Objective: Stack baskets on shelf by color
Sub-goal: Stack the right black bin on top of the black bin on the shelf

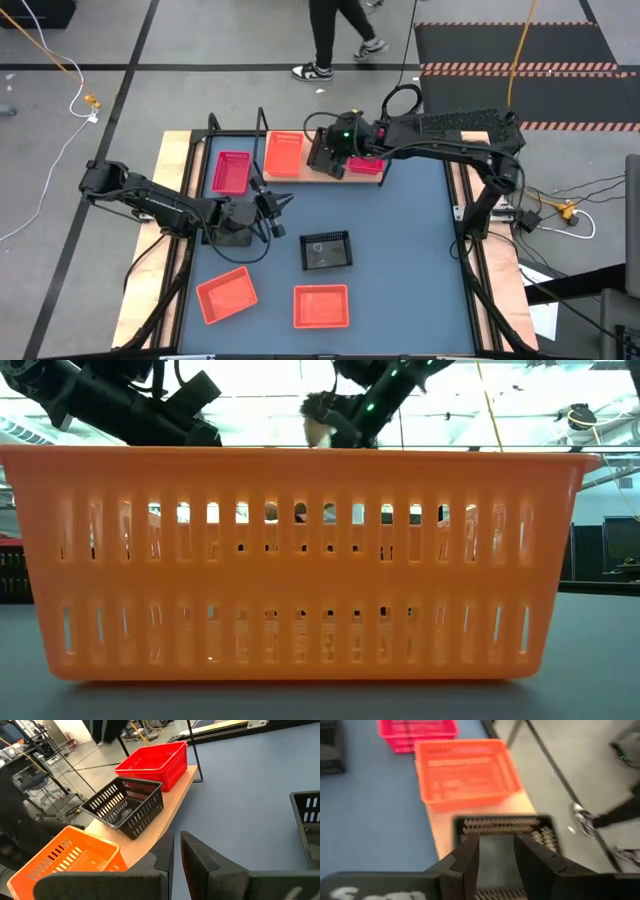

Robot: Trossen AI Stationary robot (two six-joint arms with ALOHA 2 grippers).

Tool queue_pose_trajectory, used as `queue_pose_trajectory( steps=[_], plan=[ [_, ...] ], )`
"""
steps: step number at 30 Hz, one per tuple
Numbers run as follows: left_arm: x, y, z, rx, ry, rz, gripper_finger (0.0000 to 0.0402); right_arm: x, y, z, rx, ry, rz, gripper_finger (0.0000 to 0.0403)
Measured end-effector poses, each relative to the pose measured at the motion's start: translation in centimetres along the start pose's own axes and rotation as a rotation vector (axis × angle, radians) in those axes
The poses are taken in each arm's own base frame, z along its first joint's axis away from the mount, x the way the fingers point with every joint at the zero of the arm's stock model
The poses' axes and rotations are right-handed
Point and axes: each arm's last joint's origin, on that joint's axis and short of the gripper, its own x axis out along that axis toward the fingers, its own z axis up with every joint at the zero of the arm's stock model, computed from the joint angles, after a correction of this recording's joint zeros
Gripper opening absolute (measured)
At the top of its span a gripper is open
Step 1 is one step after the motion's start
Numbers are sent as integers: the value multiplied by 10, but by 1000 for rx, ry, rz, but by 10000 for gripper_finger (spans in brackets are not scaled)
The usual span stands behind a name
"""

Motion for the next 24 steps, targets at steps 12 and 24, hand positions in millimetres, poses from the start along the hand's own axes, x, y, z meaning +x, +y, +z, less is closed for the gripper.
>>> queue_pose_trajectory(
  steps=[12, 24],
  plan=[
    [0, 1, -8, 16, 75, 25, 37, 70, 13, -18, -67, 29, 82, 119],
    [0, 1, -12, -11, 106, 25, 37, 76, 15, -31, -106, 142, 103, 119]
  ],
)
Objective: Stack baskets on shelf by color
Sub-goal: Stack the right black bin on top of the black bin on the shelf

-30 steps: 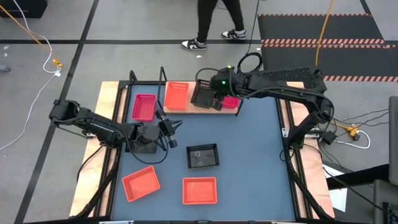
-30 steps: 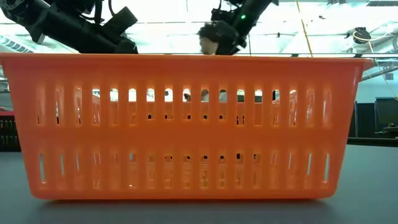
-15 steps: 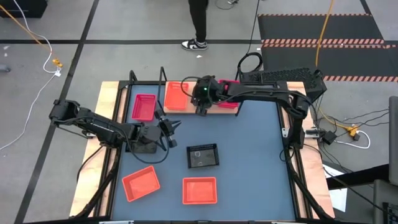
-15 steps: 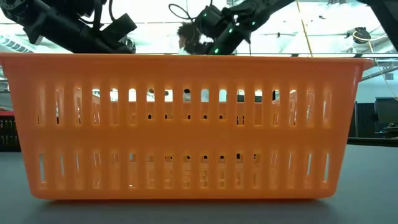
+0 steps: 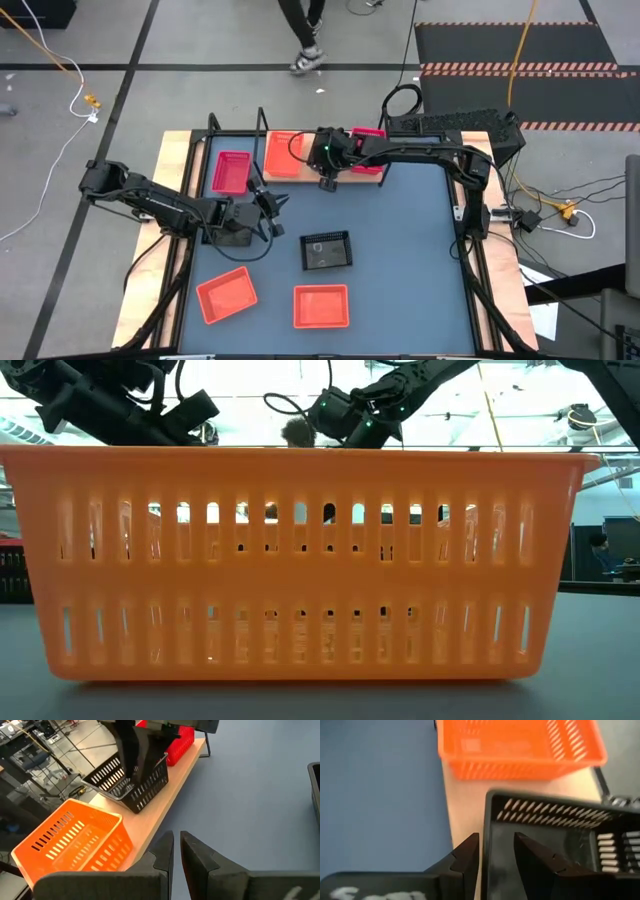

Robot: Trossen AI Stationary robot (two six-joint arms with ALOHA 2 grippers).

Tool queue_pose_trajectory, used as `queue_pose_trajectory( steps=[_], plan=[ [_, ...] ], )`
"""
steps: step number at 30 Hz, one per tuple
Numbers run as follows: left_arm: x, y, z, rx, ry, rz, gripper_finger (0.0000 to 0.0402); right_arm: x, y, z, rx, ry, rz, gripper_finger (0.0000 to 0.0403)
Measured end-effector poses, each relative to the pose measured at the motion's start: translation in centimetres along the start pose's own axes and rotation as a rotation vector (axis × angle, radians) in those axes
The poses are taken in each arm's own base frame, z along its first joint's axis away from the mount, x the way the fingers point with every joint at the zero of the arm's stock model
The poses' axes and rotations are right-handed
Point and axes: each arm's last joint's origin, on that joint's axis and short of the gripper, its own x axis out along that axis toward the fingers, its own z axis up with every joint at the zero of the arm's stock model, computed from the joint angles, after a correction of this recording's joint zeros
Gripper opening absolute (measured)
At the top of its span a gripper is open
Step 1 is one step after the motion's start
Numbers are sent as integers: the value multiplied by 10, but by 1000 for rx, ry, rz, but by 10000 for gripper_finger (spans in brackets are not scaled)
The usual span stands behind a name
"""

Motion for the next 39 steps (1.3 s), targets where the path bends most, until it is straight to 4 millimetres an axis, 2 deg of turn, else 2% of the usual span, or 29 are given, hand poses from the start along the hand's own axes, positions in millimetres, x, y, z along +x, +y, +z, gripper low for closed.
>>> queue_pose_trajectory(
  steps=[5, 8, 12, 17, 20, 24, 27, 30, 34, 39],
  plan=[
    [0, 0, -1, -12, 9, -2, 37, -1, 5, -11, -32, 115, 32, 119],
    [0, 0, -2, -15, 15, -2, 37, -9, 10, -14, -43, 165, 47, 119],
    [0, 0, -2, -26, 15, -2, 37, -36, 20, -7, -69, 143, 61, 119],
    [0, 0, -2, -41, 16, -2, 37, -84, 38, 2, -195, 70, 105, 119],
    [0, 0, -2, -49, 16, -2, 37, -111, 53, -1, -343, 63, 243, 118],
    [0, 0, -2, -64, 15, -2, 37, -129, 76, -13, -538, 99, 472, 119],
    [-1, -1, -2, -76, 13, -6, 37, -132, 94, -21, -691, 143, 543, 118],
    [-2, -3, -2, -90, 11, -13, 37, -121, 114, -30, -808, 119, 556, 118],
    [-3, -4, -1, -98, 8, -21, 37, -102, 141, -44, -866, 34, 561, 118],
    [-4, -6, -1, -99, 6, -27, 37, -89, 161, -64, -1072, -26, 557, 118]
  ],
)
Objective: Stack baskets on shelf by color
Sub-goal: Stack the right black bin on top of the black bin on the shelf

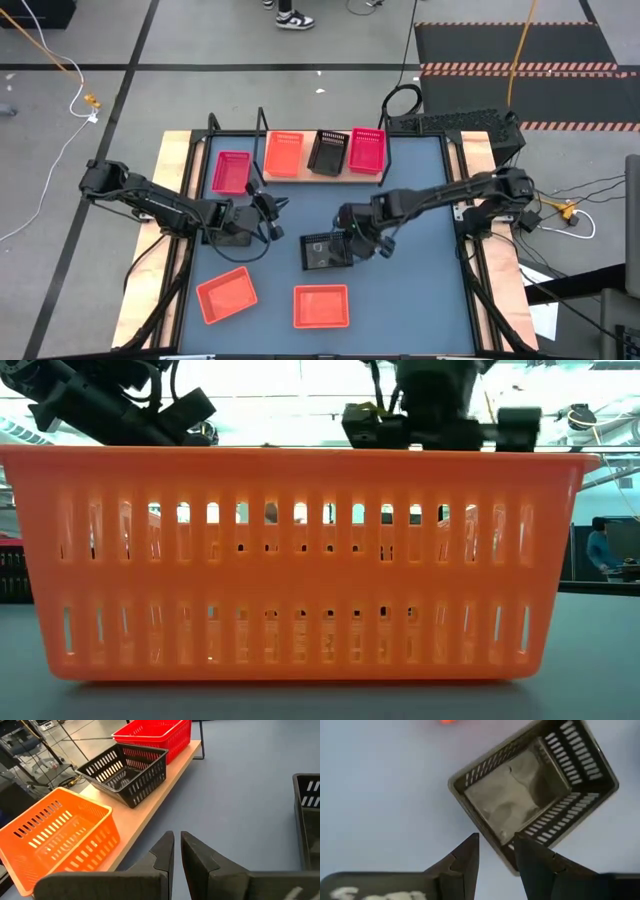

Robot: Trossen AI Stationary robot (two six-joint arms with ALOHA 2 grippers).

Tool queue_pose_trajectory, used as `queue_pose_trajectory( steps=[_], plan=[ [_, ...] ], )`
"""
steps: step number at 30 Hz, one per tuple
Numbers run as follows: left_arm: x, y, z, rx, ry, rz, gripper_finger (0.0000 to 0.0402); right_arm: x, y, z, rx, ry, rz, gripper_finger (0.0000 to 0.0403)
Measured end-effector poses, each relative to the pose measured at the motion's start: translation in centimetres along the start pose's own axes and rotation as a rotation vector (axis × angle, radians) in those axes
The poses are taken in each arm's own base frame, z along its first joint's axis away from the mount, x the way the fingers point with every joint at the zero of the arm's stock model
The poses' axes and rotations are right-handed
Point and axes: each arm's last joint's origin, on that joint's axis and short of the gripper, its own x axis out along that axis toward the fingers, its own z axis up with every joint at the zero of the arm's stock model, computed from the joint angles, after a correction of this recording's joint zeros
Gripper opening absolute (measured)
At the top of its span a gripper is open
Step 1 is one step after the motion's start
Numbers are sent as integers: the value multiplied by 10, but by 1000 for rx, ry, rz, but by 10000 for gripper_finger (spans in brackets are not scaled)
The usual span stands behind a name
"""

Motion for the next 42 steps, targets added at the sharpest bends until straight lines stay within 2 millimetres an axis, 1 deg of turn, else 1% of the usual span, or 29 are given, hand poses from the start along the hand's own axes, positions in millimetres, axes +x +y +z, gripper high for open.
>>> queue_pose_trajectory(
  steps=[4, 8, 12, 15, 20, 22, 26, 30, 33, 35, 37, 42],
  plan=[
    [0, 0, 0, 0, 0, 0, 37, 14, 8, 0, -156, 52, -71, 118],
    [0, 0, 0, -2, 0, 0, 37, 24, 15, -5, -257, 53, -83, 118],
    [0, 0, 0, -7, 0, 0, 37, 30, 20, -12, -310, 125, -93, 118],
    [0, 0, 0, -9, 0, 0, 37, 31, 20, -13, -319, 132, -96, 118],
    [0, 0, 0, -21, 0, 0, 37, 32, 15, -8, -324, 86, -148, 118],
    [0, 0, 0, -27, 1, 0, 37, 38, 14, -9, -313, 75, -138, 115],
    [0, 0, 0, -26, 1, 0, 37, 55, 17, -14, -296, 108, -78, 97],
    [0, 0, 0, -18, 1, 0, 37, 63, 16, -15, -294, 111, -74, 77],
    [0, 0, 0, -4, 1, 0, 37, 62, 14, -13, -283, 99, -96, 51],
    [0, 0, 0, 1, 1, 1, 37, 55, 12, -10, -265, 84, -116, 25],
    [1, 1, 0, 11, 1, 4, 37, 42, 8, -4, -265, 59, -152, 7],
    [1, 1, 0, 19, -2, 5, 37, 8, 5, 16, -220, -63, -278, 3]
  ],
)
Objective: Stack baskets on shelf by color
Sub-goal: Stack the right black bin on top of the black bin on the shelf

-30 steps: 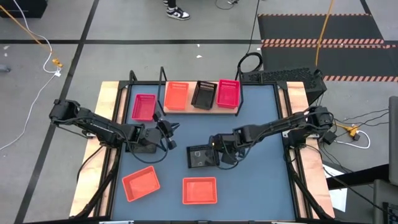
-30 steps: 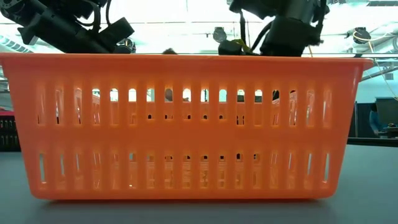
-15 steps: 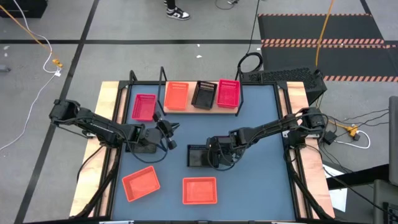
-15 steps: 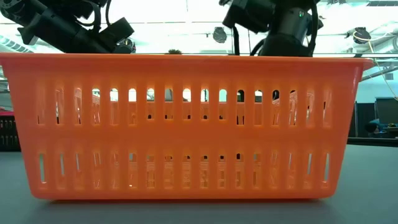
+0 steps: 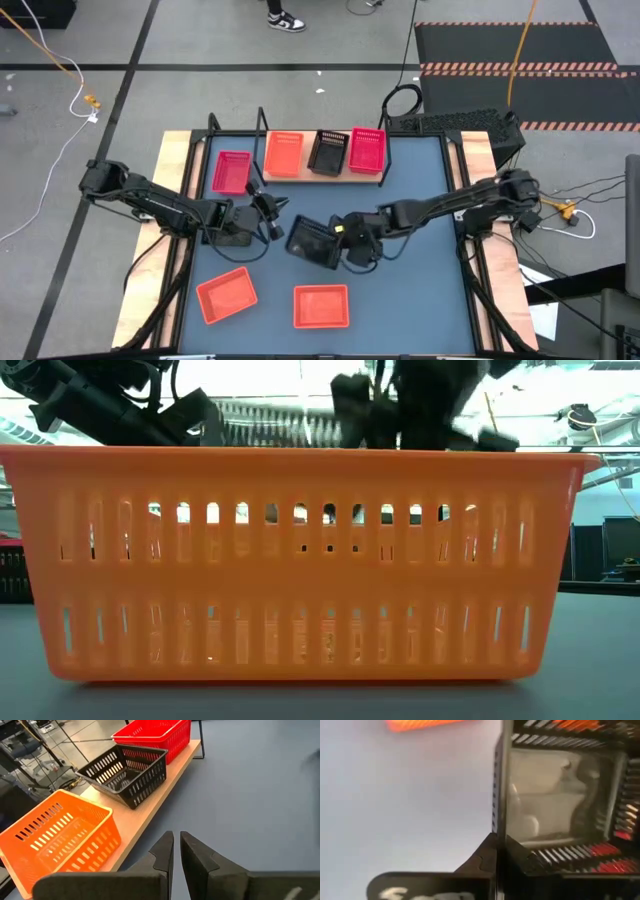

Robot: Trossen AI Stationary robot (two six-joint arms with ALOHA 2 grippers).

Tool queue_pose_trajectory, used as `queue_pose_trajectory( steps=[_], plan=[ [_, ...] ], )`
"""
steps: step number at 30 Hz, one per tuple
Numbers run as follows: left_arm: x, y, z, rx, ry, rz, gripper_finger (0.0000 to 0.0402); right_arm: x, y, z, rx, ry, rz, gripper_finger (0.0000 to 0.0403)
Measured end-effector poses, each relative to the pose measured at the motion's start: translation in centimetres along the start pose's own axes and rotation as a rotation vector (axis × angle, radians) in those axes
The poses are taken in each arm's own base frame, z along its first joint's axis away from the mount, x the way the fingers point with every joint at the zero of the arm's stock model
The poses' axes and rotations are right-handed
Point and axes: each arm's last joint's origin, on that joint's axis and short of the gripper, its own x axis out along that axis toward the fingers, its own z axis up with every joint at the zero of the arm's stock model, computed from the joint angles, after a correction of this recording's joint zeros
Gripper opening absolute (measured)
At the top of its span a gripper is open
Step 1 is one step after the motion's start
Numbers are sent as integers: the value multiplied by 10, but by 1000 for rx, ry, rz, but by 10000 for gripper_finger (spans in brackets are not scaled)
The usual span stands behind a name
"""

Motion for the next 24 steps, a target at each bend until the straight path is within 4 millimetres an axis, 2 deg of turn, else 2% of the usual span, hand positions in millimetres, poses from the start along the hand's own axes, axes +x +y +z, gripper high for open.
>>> queue_pose_trajectory(
  steps=[3, 6, 9, 12, 15, 19, 21, 24],
  plan=[
    [0, 0, 0, -2, 3, 0, 37, -18, -7, 3, 74, 29, -100, 3],
    [0, 0, -1, -4, 6, 1, 37, -37, -19, -1, 196, 149, -295, 2],
    [0, 0, -1, -7, 11, 1, 37, -53, -40, -9, 393, 216, -585, 1],
    [0, 0, -1, -9, 9, 10, 37, -65, -62, -22, 593, 180, -730, 1],
    [1, 2, 0, -20, -3, 30, 37, -69, -91, -44, 809, 207, -766, 1],
    [4, 6, 4, -38, -30, 56, 37, -68, -129, -80, 1065, 360, -714, 1],
    [5, 8, 6, -43, -41, 64, 37, -64, -142, -96, 1163, 445, -682, 1],
    [7, 11, 6, -43, -42, 76, 37, -57, -154, -112, 1268, 455, -613, 1]
  ],
)
